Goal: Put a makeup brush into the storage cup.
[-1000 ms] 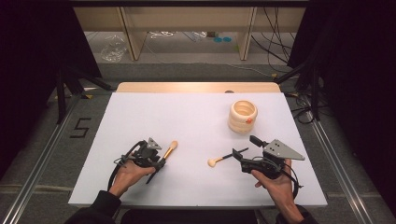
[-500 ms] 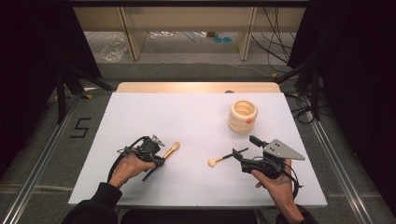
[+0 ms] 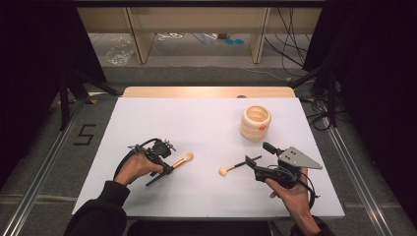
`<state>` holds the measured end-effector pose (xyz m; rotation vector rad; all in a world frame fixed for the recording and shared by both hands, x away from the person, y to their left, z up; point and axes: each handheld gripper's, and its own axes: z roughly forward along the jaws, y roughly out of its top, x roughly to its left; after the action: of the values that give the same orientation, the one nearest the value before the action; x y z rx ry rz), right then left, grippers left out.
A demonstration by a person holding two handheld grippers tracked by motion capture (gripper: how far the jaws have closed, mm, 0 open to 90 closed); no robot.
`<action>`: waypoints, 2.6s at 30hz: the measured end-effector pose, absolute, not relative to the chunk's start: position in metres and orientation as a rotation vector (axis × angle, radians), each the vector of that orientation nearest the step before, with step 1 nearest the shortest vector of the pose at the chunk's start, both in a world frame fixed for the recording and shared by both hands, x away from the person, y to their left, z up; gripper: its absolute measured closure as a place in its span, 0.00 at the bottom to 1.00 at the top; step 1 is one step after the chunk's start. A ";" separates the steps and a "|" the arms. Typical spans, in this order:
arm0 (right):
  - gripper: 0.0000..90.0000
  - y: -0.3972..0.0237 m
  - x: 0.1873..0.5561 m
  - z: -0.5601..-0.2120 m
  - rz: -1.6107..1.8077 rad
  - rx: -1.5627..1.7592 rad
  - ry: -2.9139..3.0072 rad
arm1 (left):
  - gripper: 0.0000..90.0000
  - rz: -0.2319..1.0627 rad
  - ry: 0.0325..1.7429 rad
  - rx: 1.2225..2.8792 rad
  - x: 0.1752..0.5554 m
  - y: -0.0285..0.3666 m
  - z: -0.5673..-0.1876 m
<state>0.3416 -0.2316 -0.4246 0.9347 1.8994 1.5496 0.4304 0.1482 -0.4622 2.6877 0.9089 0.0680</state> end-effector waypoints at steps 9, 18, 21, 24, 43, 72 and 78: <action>0.24 -0.232 0.342 -0.425 1.551 0.928 1.895 | 0.87 0.058 0.870 2.776 0.435 0.140 -0.460; 0.24 -0.231 0.342 -0.425 1.556 0.921 1.899 | 0.87 0.082 0.820 2.792 0.433 0.137 -0.460; 0.24 -0.231 0.343 -0.425 1.554 0.921 1.900 | 0.87 0.084 0.807 2.772 0.435 0.141 -0.459; 0.24 -0.231 0.343 -0.425 1.554 0.921 1.899 | 0.87 0.082 0.823 2.693 0.436 0.145 -0.456; 0.23 -0.227 0.350 -0.427 1.656 1.055 1.889 | 0.87 0.159 0.879 2.025 0.418 0.156 -0.411; 0.44 -0.140 0.374 -0.428 1.978 0.953 2.046 | 0.87 0.064 0.752 1.894 0.377 0.120 -0.407; 0.52 -0.135 0.375 -0.426 2.027 0.987 2.057 | 0.87 0.058 0.739 1.881 0.374 0.117 -0.403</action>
<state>0.3746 -0.1349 -0.4260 0.9873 2.0571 2.0267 0.3738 0.1166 -0.4025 1.8810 0.7392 0.0576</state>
